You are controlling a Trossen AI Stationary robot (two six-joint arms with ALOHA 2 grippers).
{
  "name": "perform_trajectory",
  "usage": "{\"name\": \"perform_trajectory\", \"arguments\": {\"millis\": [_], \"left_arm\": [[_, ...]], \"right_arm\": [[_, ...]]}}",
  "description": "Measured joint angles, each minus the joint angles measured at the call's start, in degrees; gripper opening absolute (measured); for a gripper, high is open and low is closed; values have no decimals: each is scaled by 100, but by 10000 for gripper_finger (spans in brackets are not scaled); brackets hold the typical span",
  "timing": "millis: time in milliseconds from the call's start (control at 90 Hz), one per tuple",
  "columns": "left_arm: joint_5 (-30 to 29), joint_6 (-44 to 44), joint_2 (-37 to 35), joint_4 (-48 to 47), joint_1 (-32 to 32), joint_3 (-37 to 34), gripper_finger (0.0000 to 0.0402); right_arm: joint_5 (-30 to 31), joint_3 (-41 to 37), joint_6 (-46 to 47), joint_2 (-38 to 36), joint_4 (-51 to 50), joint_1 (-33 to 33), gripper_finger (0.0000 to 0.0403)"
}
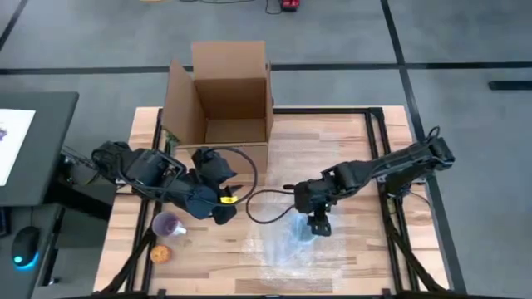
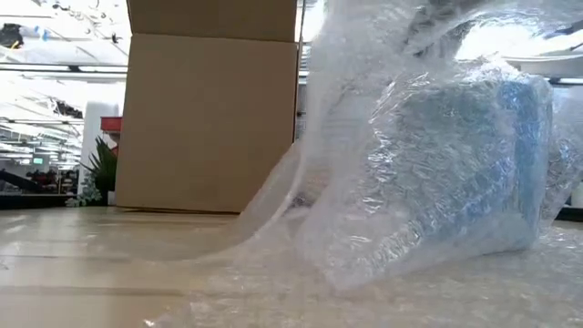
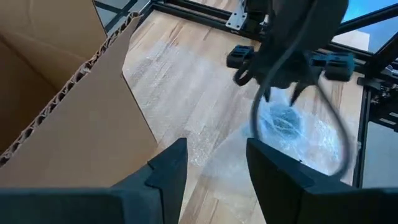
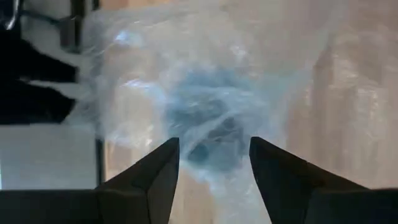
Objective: Wrap mug
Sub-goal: Wrap the blue mug with the bubble wrap
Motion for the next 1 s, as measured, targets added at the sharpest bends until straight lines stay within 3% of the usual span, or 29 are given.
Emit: {"name": "perform_trajectory", "arguments": {"millis": [156, 322, 744, 1000], "left_arm": [[-1, -4, 2, 5, 0, 0, 146], [-92, -13, 2, 19, 31, 0, 146], [246, 240, 435, 75, -197, 2, 146], [385, 240, 769, -1, -359, -2, 146]], "right_arm": [[13, 301, -113, -36, 24, 409, 170], [748, 295, 36, 293, 75, 721, 147], [1181, 307, 1493, 2052, 280, 738, 112], [1164, 329, 1597, 2399, 263, 650, 106]]}}
